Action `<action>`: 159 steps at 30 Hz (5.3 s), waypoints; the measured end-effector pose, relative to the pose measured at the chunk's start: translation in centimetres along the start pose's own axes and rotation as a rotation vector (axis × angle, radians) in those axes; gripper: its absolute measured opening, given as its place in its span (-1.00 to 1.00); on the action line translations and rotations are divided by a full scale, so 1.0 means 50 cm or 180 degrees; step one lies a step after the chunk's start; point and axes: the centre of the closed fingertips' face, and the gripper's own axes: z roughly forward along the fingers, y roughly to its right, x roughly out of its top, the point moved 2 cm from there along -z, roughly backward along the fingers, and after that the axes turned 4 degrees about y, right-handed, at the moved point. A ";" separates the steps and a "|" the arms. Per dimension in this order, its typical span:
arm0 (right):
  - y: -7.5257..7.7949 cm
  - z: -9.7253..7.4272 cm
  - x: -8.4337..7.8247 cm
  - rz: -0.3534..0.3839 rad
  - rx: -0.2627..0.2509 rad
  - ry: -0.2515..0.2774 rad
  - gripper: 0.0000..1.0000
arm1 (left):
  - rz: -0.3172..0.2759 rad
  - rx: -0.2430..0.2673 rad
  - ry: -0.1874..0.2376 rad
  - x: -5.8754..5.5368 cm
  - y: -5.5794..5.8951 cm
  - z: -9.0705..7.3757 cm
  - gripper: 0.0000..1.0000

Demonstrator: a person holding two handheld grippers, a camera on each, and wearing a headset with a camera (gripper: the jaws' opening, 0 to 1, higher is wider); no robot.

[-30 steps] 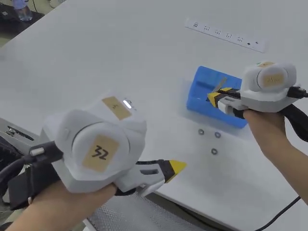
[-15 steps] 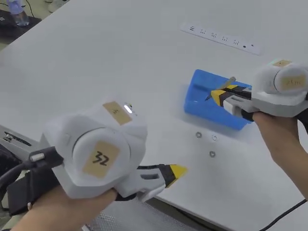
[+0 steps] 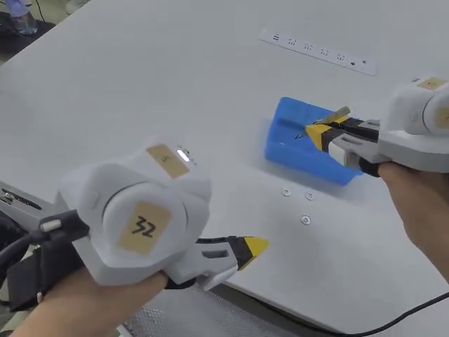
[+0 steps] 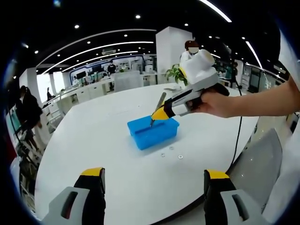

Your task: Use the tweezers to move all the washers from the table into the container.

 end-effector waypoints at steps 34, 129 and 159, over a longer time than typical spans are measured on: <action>-0.042 0.002 -0.137 0.0110 0.0109 -0.0576 -0.93 | -0.0033 0.0042 0.0000 -0.008 -0.006 -0.004 0.76; 0.074 0.076 -0.079 0.0063 -0.0414 -0.0286 -0.94 | -0.0104 0.0016 -0.0039 -0.010 -0.005 -0.003 0.97; 0.086 0.086 -0.110 0.0228 -0.0455 -0.0358 -0.92 | -0.0052 0.0008 -0.0070 -0.010 -0.006 -0.004 0.96</action>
